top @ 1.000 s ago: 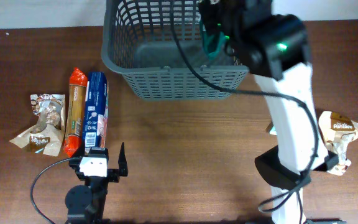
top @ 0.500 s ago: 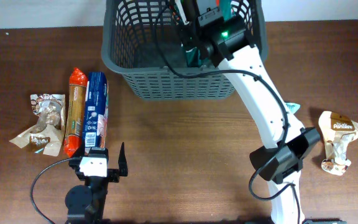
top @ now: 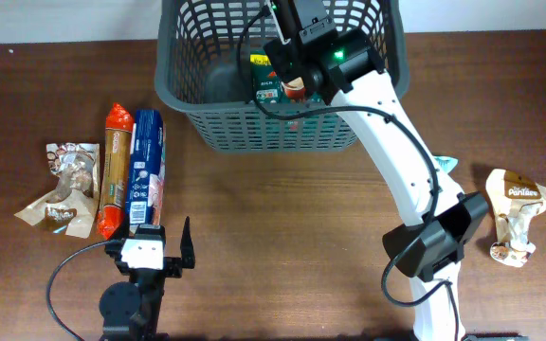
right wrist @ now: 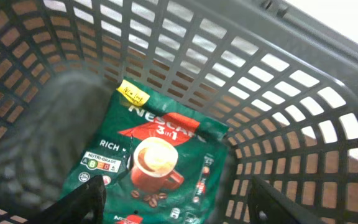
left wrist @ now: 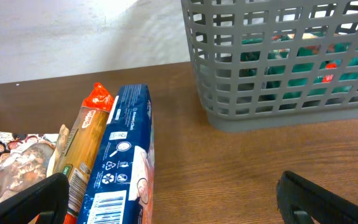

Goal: Pack container
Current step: 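Carry the Nescafé pack over the basket and drop it inside, then move the right gripper back to the tan Pantree bag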

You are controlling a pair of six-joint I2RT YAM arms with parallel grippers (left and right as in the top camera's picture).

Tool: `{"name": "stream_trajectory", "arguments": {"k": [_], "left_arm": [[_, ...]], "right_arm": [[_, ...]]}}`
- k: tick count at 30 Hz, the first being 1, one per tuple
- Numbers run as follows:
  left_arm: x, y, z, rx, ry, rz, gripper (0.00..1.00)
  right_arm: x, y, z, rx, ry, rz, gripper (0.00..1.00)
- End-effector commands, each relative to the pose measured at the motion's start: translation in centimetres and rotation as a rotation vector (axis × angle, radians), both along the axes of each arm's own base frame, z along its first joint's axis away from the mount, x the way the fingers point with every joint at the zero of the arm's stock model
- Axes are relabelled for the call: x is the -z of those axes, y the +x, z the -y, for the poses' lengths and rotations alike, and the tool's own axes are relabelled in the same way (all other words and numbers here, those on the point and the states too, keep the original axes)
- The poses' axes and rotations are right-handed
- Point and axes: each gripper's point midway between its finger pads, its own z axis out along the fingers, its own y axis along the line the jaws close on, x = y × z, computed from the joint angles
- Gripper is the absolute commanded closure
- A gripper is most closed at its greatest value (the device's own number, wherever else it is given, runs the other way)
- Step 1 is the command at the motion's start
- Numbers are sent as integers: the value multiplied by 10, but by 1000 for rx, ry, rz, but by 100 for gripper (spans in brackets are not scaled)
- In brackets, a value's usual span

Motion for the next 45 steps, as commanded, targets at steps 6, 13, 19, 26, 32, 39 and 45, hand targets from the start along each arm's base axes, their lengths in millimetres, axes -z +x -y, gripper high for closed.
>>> {"name": "stream_trajectory", "arguments": {"k": [6,13,19,26,32,39,45], "left_arm": [[1,0,-1,-6,-1,1,1],[1,0,-1,-6,-1,1,1],[1,0,-1,-6,-1,1,1],[1,0,-1,-6,-1,1,1],[1,0,-1,-6,-1,1,1],[1,0,-1,-6,-1,1,1],[1,0,-1,-6,-1,1,1]], "right_arm": [[-137,-33,60,175,26,285,28],[-184,-53,170,402,-35,358,26],[-157,-57,311,684,27,262,19],[0,-89,415,931,118,-200,18],[127,-140,447,1098,139,-487,17],[218,-197,436,1053,108,-735,17],[237,-240,437,1046,101,-880,18]]}}
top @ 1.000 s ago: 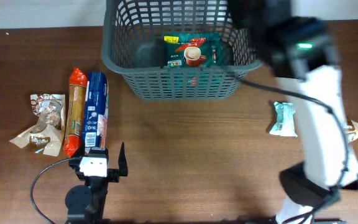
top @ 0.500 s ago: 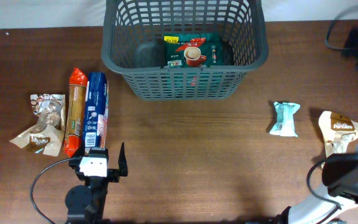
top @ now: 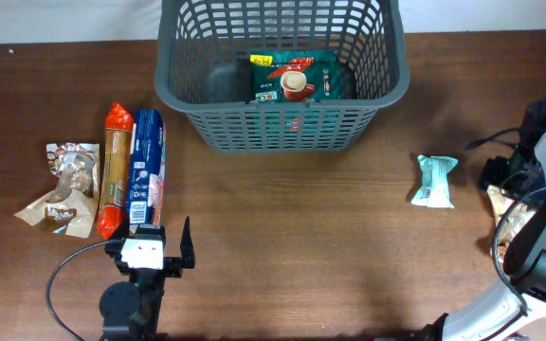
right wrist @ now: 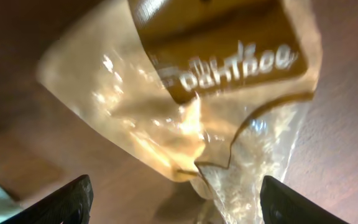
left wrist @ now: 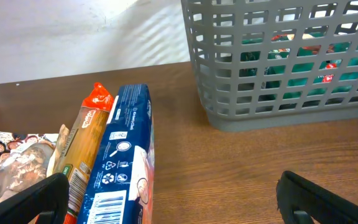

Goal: Pack container
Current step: 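Move the right gripper back to the tan Pantree bag, then grasp the tan Pantree bag with the right gripper and lift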

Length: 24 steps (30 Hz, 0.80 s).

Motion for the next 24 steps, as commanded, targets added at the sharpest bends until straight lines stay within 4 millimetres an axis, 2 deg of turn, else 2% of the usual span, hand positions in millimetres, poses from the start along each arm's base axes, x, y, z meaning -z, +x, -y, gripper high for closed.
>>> {"name": "stream_trajectory", "arguments": {"k": [1,4,9,16,24], "left_arm": [[1,0,-1,-5,-1,1,1],[1,0,-1,-5,-1,1,1],[1,0,-1,-5,-1,1,1],[1,0,-1,-5,-1,1,1],[1,0,-1,-5,-1,1,1]], "right_arm": [[1,-23,5,-4,36,-48,20],[2,-39,7,28,60,-86,21],[3,-49,14,55,54,-104,21],[11,-48,16,60,46,-86,21],[4,-45,26,58,-3,-84,21]]}}
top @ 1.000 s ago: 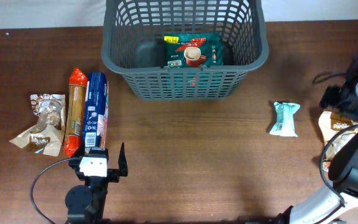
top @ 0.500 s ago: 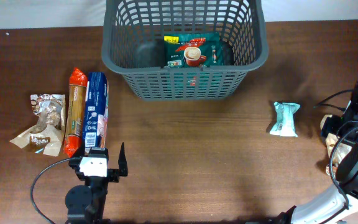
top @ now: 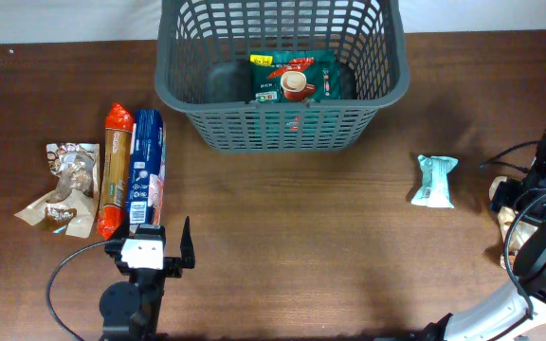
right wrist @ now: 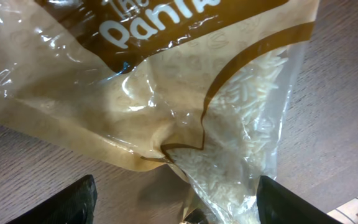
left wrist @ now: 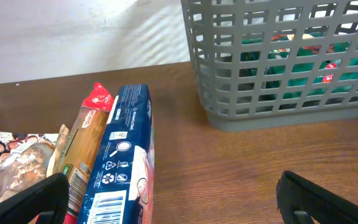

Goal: Pack container
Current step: 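Grasp the tan Pantree bag with the right gripper and lift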

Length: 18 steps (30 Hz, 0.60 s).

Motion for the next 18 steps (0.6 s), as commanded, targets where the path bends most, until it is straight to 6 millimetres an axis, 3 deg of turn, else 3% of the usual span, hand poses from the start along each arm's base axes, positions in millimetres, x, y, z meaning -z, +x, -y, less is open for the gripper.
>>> {"name": "stream_trajectory", "arguments": {"k": [1,13,18], "left_arm": [[1,0,-1,-5,-1,1,1],[1,0,-1,-5,-1,1,1],[1,0,-1,-5,-1,1,1]], "right_arm": [[-9,0,12,-3,-56,4,21],[-8,18,17,-154,-39,53,19],[-1,15,15,-162,-33,48,16]]}}
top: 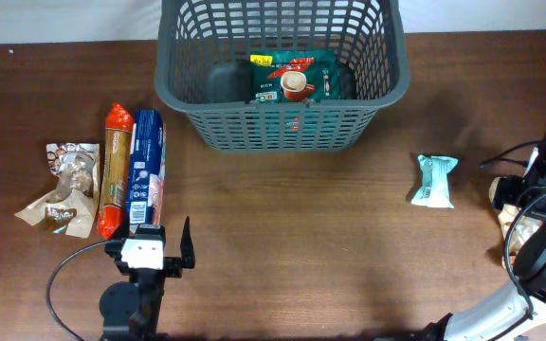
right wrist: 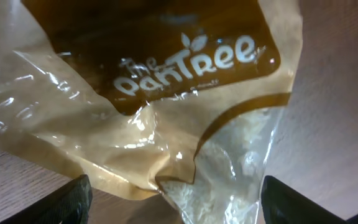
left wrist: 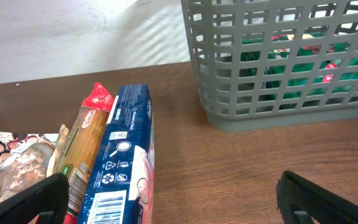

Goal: Pack container
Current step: 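Grasp the tan Pantree bag with the right gripper and lift, then carry the Pantree bag into the basket and release it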

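The grey basket [top: 282, 133] stands at the back middle with a green coffee packet [top: 292, 78] lying inside. At the table's far right, my right gripper [top: 536, 188] hangs open over a brown-and-clear rice bag [right wrist: 166, 112], which fills the right wrist view. Its fingers [right wrist: 67, 199] straddle the bag without closing on it. The overhead view shows only the bag's left edge [top: 502, 199]. My left gripper [top: 148, 254] rests open at the front left, holding nothing.
A teal packet [top: 434, 180] lies left of the rice bag. On the left lie an orange spaghetti pack [top: 114, 170], a blue pack [top: 147, 166] and a snack bag [top: 64, 185]. The right table edge is close to my right arm.
The rice bag's label sits lower and smaller in the right wrist view, so my right gripper has shifted slightly over the bag. It is still open. My left arm is unchanged.
My right gripper was open inside the basket, above the green coffee packet lying there. Then it was at the far right of the table over the rice bag, then closer to it. Now it stays open over the bag. My left arm kept still throughout.
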You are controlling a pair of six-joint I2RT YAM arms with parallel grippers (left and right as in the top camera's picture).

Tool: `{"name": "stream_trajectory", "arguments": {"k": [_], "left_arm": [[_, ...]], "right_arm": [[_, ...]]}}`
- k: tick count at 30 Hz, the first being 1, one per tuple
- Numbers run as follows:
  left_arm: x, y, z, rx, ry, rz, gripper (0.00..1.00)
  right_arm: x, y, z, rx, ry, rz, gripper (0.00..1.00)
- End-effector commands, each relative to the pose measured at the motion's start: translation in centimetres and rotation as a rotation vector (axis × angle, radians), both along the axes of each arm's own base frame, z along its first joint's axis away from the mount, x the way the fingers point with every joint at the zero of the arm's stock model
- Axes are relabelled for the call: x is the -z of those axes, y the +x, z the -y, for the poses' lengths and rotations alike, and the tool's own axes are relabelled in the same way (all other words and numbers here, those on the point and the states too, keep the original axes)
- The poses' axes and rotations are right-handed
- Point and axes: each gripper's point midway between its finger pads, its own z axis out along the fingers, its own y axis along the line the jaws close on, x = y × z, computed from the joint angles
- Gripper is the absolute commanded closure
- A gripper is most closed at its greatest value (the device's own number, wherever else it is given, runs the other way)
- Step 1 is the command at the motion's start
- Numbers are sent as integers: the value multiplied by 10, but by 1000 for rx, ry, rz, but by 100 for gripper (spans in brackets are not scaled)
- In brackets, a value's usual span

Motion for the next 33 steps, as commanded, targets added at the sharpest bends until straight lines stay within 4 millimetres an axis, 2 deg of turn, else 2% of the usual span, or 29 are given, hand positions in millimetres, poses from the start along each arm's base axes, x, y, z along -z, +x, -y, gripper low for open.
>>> {"name": "stream_trajectory", "arguments": {"k": [1,7,10,11,12,14,16,19,22,25,27,30,33], "left_arm": [[1,0,-1,-5,-1,1,1],[1,0,-1,-5,-1,1,1],[1,0,-1,-5,-1,1,1],[1,0,-1,-5,-1,1,1],[1,0,-1,-5,-1,1,1],[1,0,-1,-5,-1,1,1],[1,0,-1,-5,-1,1,1],[1,0,-1,-5,-1,1,1],[1,0,-1,-5,-1,1,1],[1,0,-1,-5,-1,1,1],[1,0,-1,-5,-1,1,1],[1,0,-1,-5,-1,1,1],[1,0,-1,-5,-1,1,1]], "right_arm": [[1,-2,0,-24,6,7,16],[20,-15,-9,-24,23,-17,16],[31,-23,-14,-11,30,-28,24],[33,-23,-15,2,28,-26,38],[34,-23,-15,26,23,-19,64],[35,-20,-15,63,19,4,95],[35,-12,-19,65,49,42,96],[27,10,-25,65,114,132,96],[0,41,-23,120,150,247,97],[-47,85,-28,112,239,418,96],[-93,114,-36,72,299,536,96],[-164,142,-56,-17,350,668,96],[-234,161,-94,-203,379,789,96]]}}
